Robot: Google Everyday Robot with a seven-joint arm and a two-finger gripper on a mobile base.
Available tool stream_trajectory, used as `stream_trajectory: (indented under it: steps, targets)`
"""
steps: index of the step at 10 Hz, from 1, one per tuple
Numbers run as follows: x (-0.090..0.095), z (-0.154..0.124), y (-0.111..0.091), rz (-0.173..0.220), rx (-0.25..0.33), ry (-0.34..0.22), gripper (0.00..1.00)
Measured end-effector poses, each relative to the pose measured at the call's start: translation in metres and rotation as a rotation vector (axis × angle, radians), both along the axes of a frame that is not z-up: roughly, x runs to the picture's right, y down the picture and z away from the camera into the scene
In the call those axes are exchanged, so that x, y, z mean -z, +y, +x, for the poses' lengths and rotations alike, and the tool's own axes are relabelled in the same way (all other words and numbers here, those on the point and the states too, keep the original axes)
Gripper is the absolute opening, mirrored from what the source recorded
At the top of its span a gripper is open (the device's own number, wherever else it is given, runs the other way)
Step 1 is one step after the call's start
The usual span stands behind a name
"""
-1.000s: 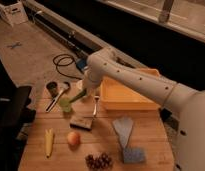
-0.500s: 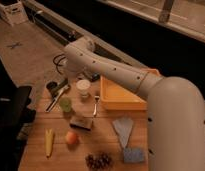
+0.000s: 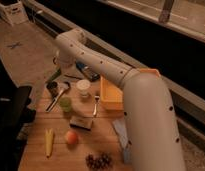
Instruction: Place pepper in metal cup
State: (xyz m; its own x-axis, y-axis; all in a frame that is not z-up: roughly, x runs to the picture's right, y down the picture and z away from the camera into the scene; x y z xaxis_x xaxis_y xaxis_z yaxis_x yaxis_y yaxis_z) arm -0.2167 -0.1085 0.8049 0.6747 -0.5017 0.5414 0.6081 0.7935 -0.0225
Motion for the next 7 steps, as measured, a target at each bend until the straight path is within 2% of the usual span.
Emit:
stream_trajectory:
  steps: [4,7]
  targets:
    - [-0.005,0.005,-0.001,0.01,-0.014,0.023,0.0]
    - [-0.043,0.003,-0.014,0.029,-0.027,0.066,0.0]
